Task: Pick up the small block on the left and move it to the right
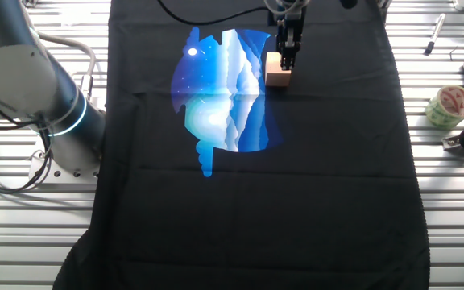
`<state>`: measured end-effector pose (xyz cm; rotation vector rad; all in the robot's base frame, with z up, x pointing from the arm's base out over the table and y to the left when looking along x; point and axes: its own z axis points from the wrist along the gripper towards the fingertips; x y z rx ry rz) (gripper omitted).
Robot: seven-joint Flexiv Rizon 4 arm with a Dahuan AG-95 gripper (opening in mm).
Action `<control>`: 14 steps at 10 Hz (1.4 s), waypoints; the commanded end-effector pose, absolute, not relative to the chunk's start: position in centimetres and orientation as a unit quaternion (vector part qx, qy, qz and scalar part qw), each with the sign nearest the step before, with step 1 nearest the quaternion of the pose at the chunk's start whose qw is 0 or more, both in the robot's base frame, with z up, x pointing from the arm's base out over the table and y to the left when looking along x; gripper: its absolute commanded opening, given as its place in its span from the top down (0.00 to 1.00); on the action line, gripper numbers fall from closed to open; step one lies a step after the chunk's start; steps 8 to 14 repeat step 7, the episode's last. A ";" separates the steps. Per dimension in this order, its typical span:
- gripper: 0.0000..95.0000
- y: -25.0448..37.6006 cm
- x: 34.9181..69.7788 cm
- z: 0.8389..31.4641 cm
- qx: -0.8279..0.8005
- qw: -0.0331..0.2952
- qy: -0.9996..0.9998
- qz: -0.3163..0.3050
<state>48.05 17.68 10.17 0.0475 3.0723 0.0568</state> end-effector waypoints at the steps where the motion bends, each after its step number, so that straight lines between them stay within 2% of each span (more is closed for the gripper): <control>1: 0.20 17.7 48.1 10.1 0.013 0.033 0.999 0.021; 14: 0.20 17.7 48.1 10.1 0.004 0.037 0.999 0.019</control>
